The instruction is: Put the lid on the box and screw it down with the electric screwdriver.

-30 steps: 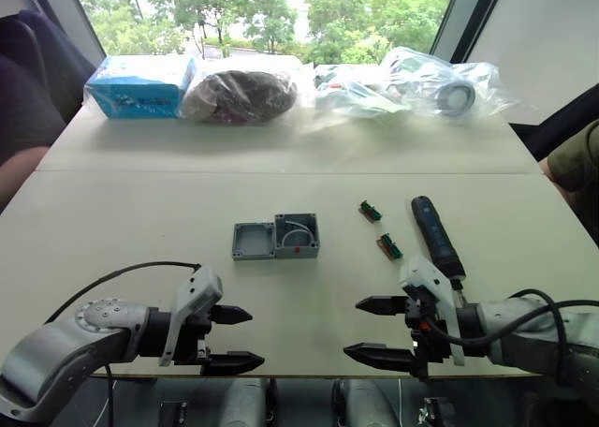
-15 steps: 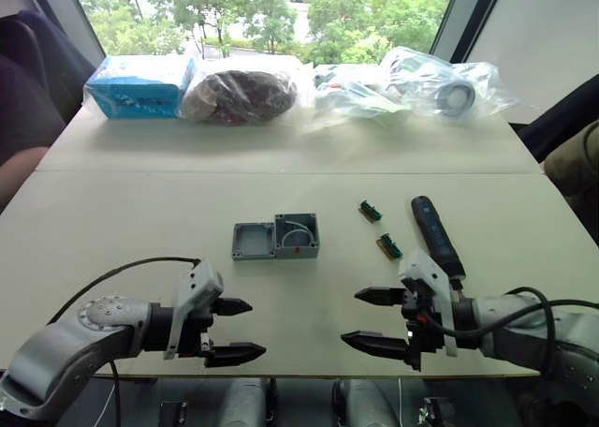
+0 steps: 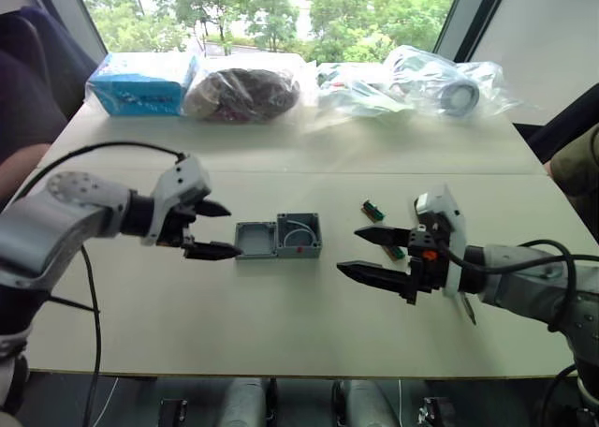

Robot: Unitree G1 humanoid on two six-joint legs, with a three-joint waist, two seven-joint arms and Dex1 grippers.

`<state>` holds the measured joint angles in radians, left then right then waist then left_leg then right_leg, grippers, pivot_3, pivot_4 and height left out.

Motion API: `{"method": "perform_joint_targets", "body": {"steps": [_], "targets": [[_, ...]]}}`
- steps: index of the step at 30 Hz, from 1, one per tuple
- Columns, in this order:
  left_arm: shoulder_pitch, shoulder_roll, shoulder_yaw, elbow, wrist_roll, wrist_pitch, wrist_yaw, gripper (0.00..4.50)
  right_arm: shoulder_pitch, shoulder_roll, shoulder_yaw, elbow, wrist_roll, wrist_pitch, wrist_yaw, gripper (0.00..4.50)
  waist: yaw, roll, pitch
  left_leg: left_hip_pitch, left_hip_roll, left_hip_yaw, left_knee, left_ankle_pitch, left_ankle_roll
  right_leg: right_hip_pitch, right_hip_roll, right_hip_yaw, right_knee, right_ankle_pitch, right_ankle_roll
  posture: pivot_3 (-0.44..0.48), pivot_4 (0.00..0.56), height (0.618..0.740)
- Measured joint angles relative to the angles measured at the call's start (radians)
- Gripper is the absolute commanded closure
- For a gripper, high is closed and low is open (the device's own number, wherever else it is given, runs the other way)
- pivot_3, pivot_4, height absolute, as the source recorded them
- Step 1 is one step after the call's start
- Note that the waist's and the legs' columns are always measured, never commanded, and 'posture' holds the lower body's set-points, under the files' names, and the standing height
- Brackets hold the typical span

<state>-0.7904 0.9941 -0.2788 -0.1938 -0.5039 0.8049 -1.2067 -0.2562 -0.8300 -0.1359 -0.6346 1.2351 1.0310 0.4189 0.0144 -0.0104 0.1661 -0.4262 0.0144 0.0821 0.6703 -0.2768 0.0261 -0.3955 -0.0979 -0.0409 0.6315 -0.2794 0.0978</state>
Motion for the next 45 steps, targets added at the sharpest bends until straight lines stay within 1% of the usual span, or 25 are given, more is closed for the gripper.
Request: {"method": "perform_joint_targets", "body": {"steps": [2, 4, 6, 7, 10, 16, 18, 19, 22, 23, 25, 27, 28, 29, 36, 39, 42, 45], "targets": [[-0.127, -0.09, -0.133, 0.083, 0.107, -0.064, -0.067, 0.05, 0.039, 0.003, 0.019, -0.01, -0.048, -0.009, -0.007, 0.0, 0.006, 0.0, 0.0, -0.001, -0.001, -0.001, 0.002, 0.0, 0.0, 0.001, 0.001, 0.0, 0.0, 0.001, 0.004, 0.0, 0.15, 0.74], [-0.176, -0.155, -0.227, 0.121, 0.182, -0.112, -0.109, 0.05, 0.068, 0.01, 0.044, -0.013, -0.089, -0.014, -0.015, 0.0, 0.001, 0.0, 0.0, -0.003, 0.0, 0.0, 0.007, -0.001, 0.001, 0.0, 0.002, 0.001, 0.002, 0.001, 0.005, 0.0, 0.15, 0.74], [-0.187, -0.217, -0.298, 0.171, 0.24, -0.136, -0.13, 0.05, 0.086, 0.022, 0.053, -0.017, -0.125, -0.019, -0.032, 0.0, -0.009, 0.0, 0.0, -0.003, 0.001, 0.002, 0.008, -0.002, 0.003, -0.002, 0.002, 0.003, 0.003, 0.0, 0.006, 0.0, 0.15, 0.74], [-0.189, -0.254, -0.321, 0.203, 0.268, -0.146, -0.132, 0.05, 0.091, 0.031, 0.055, -0.022, -0.139, -0.022, -0.044, 0.0, -0.01, 0.0, 0.0, -0.003, 0.002, 0.002, 0.009, -0.002, 0.004, -0.002, 0.002, 0.004, 0.004, 0.0, 0.006, 0.0, 0.15, 0.74], [-0.202, -0.326, -0.371, 0.26, 0.324, -0.172, -0.143, 0.05, 0.104, 0.068, 0.055, -0.049, -0.154, -0.035, -0.083, 0.0, -0.005, -0.001, 0.001, -0.004, 0.002, 0.0, 0.009, -0.002, 0.004, -0.003, 0.003, 0.004, 0.005, 0.0, 0.006, 0.0, 0.15, 0.74], [-0.218, -0.409, -0.399, 0.375, 0.415, -0.214, -0.147, 0.05, 0.159, 0.107, 0.055, -0.097, -0.154, -0.038, -0.141, 0.0, 0.0, -0.001, 0.001, -0.004, 0.002, 0.0, 0.012, -0.003, 0.006, -0.002, 0.002, 0.004, 0.007, 0.0, 0.006, 0.0, 0.15, 0.74], [-0.218, -0.433, -0.404, 0.401, 0.437, -0.224, -0.147, 0.53, 0.166, 0.11, 0.053, -0.107, -0.155, -0.04, -0.155, 0.0, -0.001, -0.001, 0.001, -0.004, 0.002, 0.0, 0.013, -0.004, 0.006, -0.002, 0.001, 0.004, 0.007, 0.0, 0.006, 0.0, 0.15, 0.74], [-0.218, -0.444, -0.404, 0.41, 0.443, -0.225, -0.147, 0.66, 0.168, 0.113, 0.052, -0.108, -0.155, -0.042, -0.159, 0.0, -0.001, -0.001, 0.001, -0.004, 0.002, 0.0, 0.013, -0.004, 0.006, -0.002, 0.001, 0.004, 0.007, 0.0, 0.006, 0.0, 0.15, 0.74], [-0.218, -0.47, -0.404, 0.431, 0.465, -0.227, -0.144, 1.92, 0.174, 0.114, 0.049, -0.109, -0.156, -0.048, -0.17, 0.0, -0.002, -0.001, 0.001, -0.004, 0.002, 0.0, 0.013, -0.004, 0.006, -0.003, 0.001, 0.004, 0.008, 0.0, 0.006, 0.0, 0.15, 0.74], [-0.218, -0.48, -0.404, 0.435, 0.474, -0.227, -0.144, 2.5, 0.175, 0.114, 0.048, -0.109, -0.161, -0.05, -0.174, 0.0, -0.001, -0.001, 0.001, -0.004, 0.002, 0.0, 0.013, -0.004, 0.006, -0.003, 0.001, 0.004, 0.008, 0.0, 0.006, 0.0, 0.15, 0.74], [-0.218, -0.487, -0.404, 0.438, 0.483, -0.234, -0.144, 3.18, 0.175, 0.115, 0.048, -0.109, -0.162, -0.054, -0.177, 0.0, -0.002, -0.001, 0.001, -0.004, 0.002, 0.0, 0.013, -0.004, 0.006, -0.003, 0.001, 0.004, 0.008, 0.0, 0.006, 0.0, 0.15, 0.74], [-0.218, -0.488, -0.404, 0.444, 0.501, -0.251, -0.142, 4.02, 0.175, 0.12, 0.049, -0.109, -0.163, -0.056, -0.179, 0.0, -0.002, -0.001, 0.001, -0.004, 0.002, 0.0, 0.013, -0.004, 0.006, -0.003, 0.001, 0.004, 0.009, 0.0, 0.006, 0.0, 0.15, 0.74], [-0.218, -0.488, -0.404, 0.447, 0.507, -0.254, -0.142, 4.3, 0.175, 0.122, 0.049, -0.109, -0.165, -0.056, -0.18, 0.0, -0.001, -0.001, 0.001, -0.004, 0.002, 0.0, 0.013, -0.004, 0.006, -0.003, 0.001, 0.004, 0.009, 0.0, 0.006, 0.0, 0.15, 0.74], [-0.218, -0.488, -0.4, 0.447, 0.516, -0.257, -0.139, 4.42, 0.175, 0.125, 0.05, -0.109, -0.168, -0.056, -0.18, 0.0, 0.0, -0.001, 0.001, -0.004, 0.002, 0.0, 0.013, -0.004, 0.006, -0.003, 0.001, 0.004, 0.009, 0.0, 0.006, 0.0, 0.15, 0.74], [-0.218, -0.493, -0.383, 0.458, 0.527, -0.297, -0.156, 4.42, 0.176, 0.135, 0.053, -0.109, -0.171, -0.056, -0.183, 0.0, -0.001, -0.001, 0.001, -0.004, 0.002, 0.0, 0.013, -0.004, 0.006, -0.003, 0.001, 0.004, 0.01, 0.0, 0.006, 0.0, 0.15, 0.74], [-0.221, -0.49, -0.371, 0.487, 0.522, -0.405, -0.208, 4.42, 0.196, 0.128, 0.05, -0.111, -0.161, -0.055, -0.176, 0.0, 0.0, -0.001, 0.001, -0.004, 0.002, 0.0, 0.013, -0.004, 0.006, -0.003, 0.001, 0.004, 0.01, 0.0, 0.006, 0.0, 0.15, 0.74], [-0.238, -0.483, -0.342, 0.536, 0.492, -0.573, -0.31, 4.42, 0.227, 0.088, 0.036, -0.133, -0.124, -0.042, -0.157, 0.0, -0.001, -0.001, 0.001, -0.004, 0.002, 0.0, 0.013, -0.004, 0.006, -0.004, 0.001, 0.004, 0.01, 0.0, 0.006, 0.0, 0.15, 0.74], [-0.269, -0.484, -0.325, 0.573, 0.473, -0.691, -0.378, 4.42, 0.242, 0.069, 0.027, -0.15, -0.104, -0.041, -0.156, 0.0, -0.001, -0.001, 0.001, -0.004, 0.002, 0.0, 0.013, -0.004, 0.006, -0.004, 0.001, 0.004, 0.01, 0.0, 0.006, 0.0, 0.15, 0.74]]}}
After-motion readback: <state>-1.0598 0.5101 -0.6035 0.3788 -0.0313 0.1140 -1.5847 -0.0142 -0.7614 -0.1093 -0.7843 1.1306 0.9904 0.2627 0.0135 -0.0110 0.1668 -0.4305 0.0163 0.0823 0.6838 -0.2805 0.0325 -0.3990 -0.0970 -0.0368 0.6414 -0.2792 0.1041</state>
